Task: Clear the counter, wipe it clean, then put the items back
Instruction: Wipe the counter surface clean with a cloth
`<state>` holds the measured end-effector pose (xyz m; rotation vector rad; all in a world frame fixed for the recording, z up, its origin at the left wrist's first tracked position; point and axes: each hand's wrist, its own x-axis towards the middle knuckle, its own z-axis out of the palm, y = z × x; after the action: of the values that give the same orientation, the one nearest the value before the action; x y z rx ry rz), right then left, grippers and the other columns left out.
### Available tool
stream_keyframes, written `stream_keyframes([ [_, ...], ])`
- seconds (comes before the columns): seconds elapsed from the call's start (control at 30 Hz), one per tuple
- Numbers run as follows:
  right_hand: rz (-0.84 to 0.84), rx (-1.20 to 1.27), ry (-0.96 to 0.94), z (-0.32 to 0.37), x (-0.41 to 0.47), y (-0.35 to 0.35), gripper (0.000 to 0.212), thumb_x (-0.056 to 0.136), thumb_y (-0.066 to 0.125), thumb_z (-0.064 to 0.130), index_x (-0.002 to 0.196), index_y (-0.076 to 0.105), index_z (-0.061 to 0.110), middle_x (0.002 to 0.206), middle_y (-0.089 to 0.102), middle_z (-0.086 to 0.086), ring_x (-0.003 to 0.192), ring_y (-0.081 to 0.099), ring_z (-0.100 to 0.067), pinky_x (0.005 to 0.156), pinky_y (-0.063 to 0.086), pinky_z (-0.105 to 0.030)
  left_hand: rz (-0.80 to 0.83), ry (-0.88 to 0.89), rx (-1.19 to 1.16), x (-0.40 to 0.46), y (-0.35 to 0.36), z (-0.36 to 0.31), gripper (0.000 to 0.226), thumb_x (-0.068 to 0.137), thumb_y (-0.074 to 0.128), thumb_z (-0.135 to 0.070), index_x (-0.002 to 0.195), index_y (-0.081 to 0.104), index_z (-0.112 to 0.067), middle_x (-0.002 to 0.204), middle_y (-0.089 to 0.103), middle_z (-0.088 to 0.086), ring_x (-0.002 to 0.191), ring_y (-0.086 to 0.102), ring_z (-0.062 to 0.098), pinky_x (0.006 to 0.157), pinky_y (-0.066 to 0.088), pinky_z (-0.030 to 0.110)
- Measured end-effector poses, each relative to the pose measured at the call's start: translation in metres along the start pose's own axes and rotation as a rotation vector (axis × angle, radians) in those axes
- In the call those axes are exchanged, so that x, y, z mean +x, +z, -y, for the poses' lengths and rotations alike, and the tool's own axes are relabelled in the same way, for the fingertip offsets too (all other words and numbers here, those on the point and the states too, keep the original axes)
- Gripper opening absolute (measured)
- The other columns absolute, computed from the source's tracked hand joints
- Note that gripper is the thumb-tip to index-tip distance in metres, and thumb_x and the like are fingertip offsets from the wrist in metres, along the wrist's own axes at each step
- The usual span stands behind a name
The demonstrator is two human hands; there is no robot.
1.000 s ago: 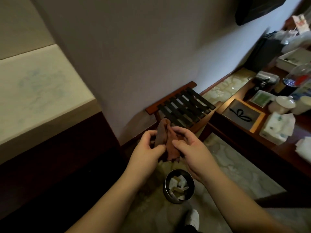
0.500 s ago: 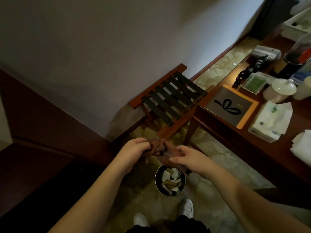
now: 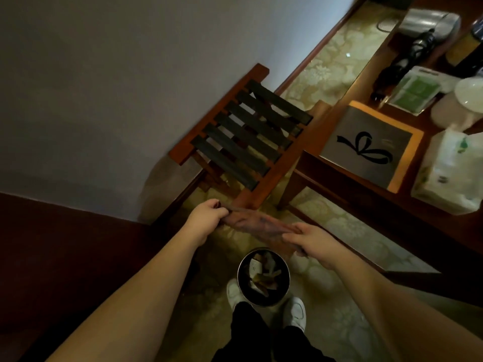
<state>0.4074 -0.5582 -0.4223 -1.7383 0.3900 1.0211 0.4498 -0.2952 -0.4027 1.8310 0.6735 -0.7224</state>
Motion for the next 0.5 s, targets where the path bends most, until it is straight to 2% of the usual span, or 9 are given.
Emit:
stream_keyframes([
  [0.1,-0.080,0.038,0.042,-0.007,0.046,0.006,0.022,0.088,0.066,0.033,0.106,0.064,0.021,0.080,0.066,0.003,0.069,0.059,-0.011,0.066,0.049,-0.030,0.005,0.045,0.087,0.050,0.003,0.006,0.020,0.089,0.061,-0.020,0.106,0.068,-0.016,0.100,0.071,0.010,0.092,0.068,0.031,0.075,0.053,0.039],
  [0.2,-0.137,0.119,0.100,-0.010,0.085,0.013,0.028,0.090,0.064,0.032,0.115,0.058,0.021,0.099,0.067,0.001,0.086,0.063,-0.014,0.068,0.051,-0.026,-0.032,0.054,0.139,0.096,0.006,0.009,0.032,0.092,0.060,-0.024,0.122,0.065,-0.016,0.111,0.068,0.002,0.100,0.064,0.025,0.085,0.051,0.035],
  [0.27,-0.168,0.122,0.103,-0.013,0.109,0.016,0.020,0.090,0.064,0.034,0.107,0.059,0.025,0.101,0.067,0.002,0.092,0.064,-0.015,0.076,0.052,-0.031,-0.057,0.056,0.172,0.126,0.008,0.014,0.037,0.090,0.060,-0.029,0.125,0.064,-0.018,0.118,0.067,0.003,0.105,0.063,0.025,0.095,0.051,0.040],
  [0.33,-0.180,0.110,0.102,-0.019,0.133,0.020,0.013,0.090,0.062,0.034,0.101,0.059,0.027,0.099,0.067,0.002,0.093,0.064,-0.016,0.081,0.051,-0.035,-0.076,0.052,0.190,0.150,0.012,0.018,0.037,0.090,0.059,-0.030,0.125,0.065,-0.019,0.117,0.068,0.003,0.107,0.063,0.024,0.097,0.051,0.043],
  [0.43,-0.199,0.106,0.118,-0.027,0.162,0.025,0.029,0.089,0.062,0.037,0.113,0.059,0.021,0.105,0.066,0.000,0.098,0.063,-0.019,0.086,0.051,-0.034,-0.118,0.046,0.241,0.175,0.020,0.022,0.037,0.096,0.055,-0.024,0.132,0.059,-0.016,0.124,0.063,0.002,0.114,0.059,0.024,0.091,0.047,0.031],
  [0.5,-0.219,0.106,0.153,-0.035,0.177,0.028,0.041,0.087,0.064,0.040,0.122,0.058,0.019,0.113,0.065,-0.002,0.102,0.062,-0.021,0.093,0.051,-0.041,-0.145,0.021,0.295,0.190,0.028,0.025,0.038,0.098,0.052,-0.022,0.136,0.055,-0.015,0.126,0.060,0.005,0.116,0.056,0.028,0.088,0.045,0.032],
])
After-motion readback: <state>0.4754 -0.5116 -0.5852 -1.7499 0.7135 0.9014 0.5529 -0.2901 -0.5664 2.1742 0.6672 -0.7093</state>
